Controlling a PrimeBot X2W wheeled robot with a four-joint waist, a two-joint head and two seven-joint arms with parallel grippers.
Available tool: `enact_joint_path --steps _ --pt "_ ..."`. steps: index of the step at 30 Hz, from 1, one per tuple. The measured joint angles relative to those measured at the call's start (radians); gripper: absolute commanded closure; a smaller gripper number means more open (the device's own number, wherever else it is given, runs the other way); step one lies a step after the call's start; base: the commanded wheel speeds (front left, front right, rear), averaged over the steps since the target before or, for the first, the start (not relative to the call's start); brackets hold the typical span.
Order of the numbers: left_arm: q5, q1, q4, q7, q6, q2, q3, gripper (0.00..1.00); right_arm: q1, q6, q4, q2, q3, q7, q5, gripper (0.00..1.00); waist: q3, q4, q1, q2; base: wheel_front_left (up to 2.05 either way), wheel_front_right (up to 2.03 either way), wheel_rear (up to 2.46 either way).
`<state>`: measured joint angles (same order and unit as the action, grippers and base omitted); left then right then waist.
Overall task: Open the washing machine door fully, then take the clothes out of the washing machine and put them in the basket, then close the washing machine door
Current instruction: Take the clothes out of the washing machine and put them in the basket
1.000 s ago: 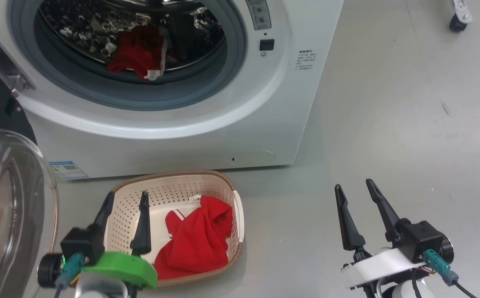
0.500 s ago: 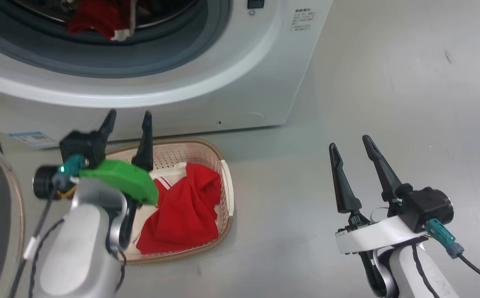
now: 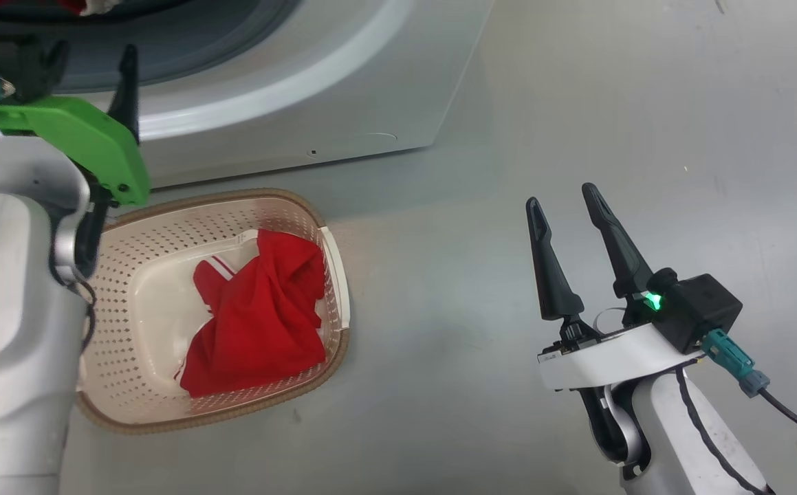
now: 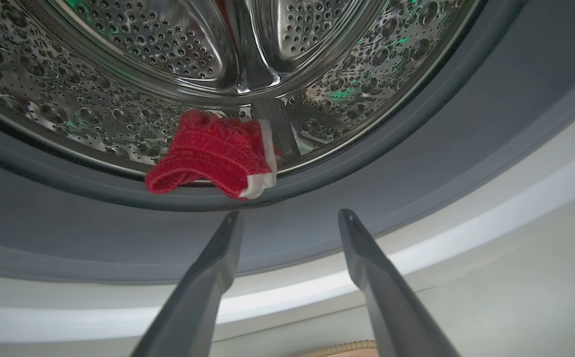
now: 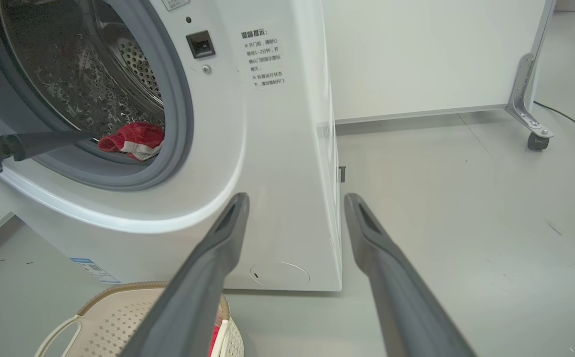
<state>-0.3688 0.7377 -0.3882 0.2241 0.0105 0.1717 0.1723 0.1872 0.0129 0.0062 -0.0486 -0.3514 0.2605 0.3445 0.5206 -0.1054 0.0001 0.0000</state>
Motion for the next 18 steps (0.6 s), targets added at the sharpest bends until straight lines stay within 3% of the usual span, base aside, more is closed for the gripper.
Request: enact_joint_path --steps 18 --pt "0.02 0.225 -0.083 0.169 -0.016 0.172 -0.063 0.0 0.068 0.034 -0.016 0.0 -0.059 0.0 0.116 0.0 0.108 -0.155 0.0 0.0 0.0 0.0 0.0"
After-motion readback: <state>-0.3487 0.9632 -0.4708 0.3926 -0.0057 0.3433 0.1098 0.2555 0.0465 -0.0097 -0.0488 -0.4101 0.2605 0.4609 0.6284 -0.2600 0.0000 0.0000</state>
